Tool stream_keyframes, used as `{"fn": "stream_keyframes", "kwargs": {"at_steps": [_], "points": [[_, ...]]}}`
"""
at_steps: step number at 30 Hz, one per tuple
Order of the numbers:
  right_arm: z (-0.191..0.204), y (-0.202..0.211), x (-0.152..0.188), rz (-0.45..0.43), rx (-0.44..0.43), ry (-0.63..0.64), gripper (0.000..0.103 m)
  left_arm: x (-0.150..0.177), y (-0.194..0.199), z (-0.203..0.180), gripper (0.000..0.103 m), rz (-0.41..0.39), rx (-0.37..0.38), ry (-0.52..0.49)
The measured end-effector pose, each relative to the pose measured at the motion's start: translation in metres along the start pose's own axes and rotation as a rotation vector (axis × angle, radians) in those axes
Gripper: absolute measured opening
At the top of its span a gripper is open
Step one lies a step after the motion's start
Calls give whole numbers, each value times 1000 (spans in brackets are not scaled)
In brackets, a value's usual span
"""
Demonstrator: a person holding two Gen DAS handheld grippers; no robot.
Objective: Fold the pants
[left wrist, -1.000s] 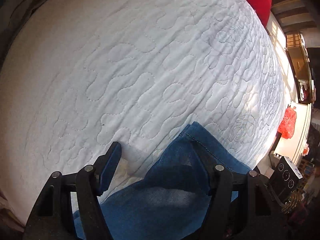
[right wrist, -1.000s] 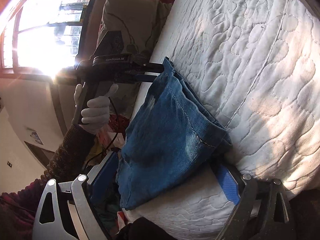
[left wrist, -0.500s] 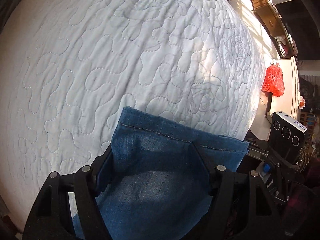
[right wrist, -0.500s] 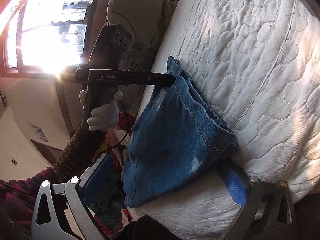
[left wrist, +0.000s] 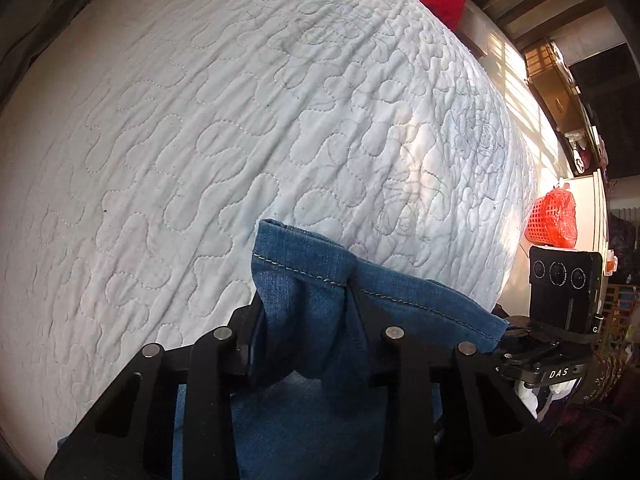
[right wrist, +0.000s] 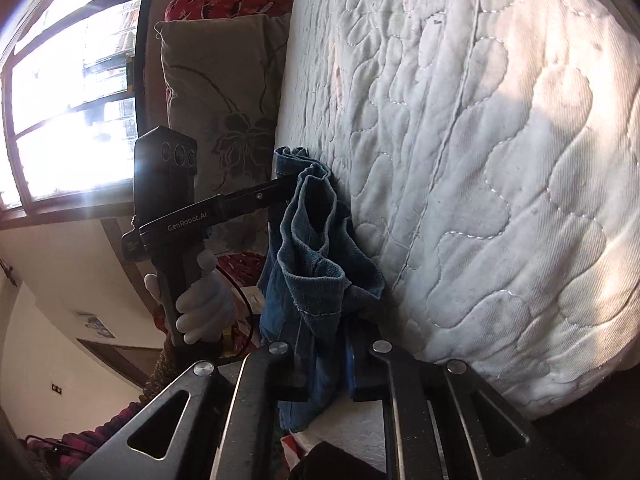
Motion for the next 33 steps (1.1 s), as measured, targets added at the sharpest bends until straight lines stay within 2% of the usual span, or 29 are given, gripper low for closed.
{"fn": "stream_keyframes", "kwargs": {"at_steps": [2,8,14,18,22,26,30,32,33], "points": [[9,-2,-1,9,33,78,10,4,5,1,29,-22,49,48],[37,-3,-6,21,87,212,9,16,36,13,26,-85,277,209],[94,-15,-4,52,68,390,9,33,83,29,25,-190,399,285],[137,-32,11,115,32,518,9,53,111,49,25,-255,459,347],[175,-63,39,216,-10,622,9,81,137,83,25,-333,484,415],[201,-112,89,397,-43,717,9,123,141,135,25,-391,478,534],[197,-165,140,580,-39,777,14,170,100,202,26,-385,374,756],[180,-193,164,688,20,789,18,195,72,228,26,-357,320,883],[170,-206,175,746,61,808,25,208,65,240,26,-350,311,934]]}}
Point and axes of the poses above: each gripper's, at about its wrist camera, not at the fingertips, and y roughly against the way its jaws point, z to its left, x to its underside, the point moved 10 cm from there along -y, roughly the way its jaws point, and after that the axes turned 14 degrees about y, right-handed, at the moved point
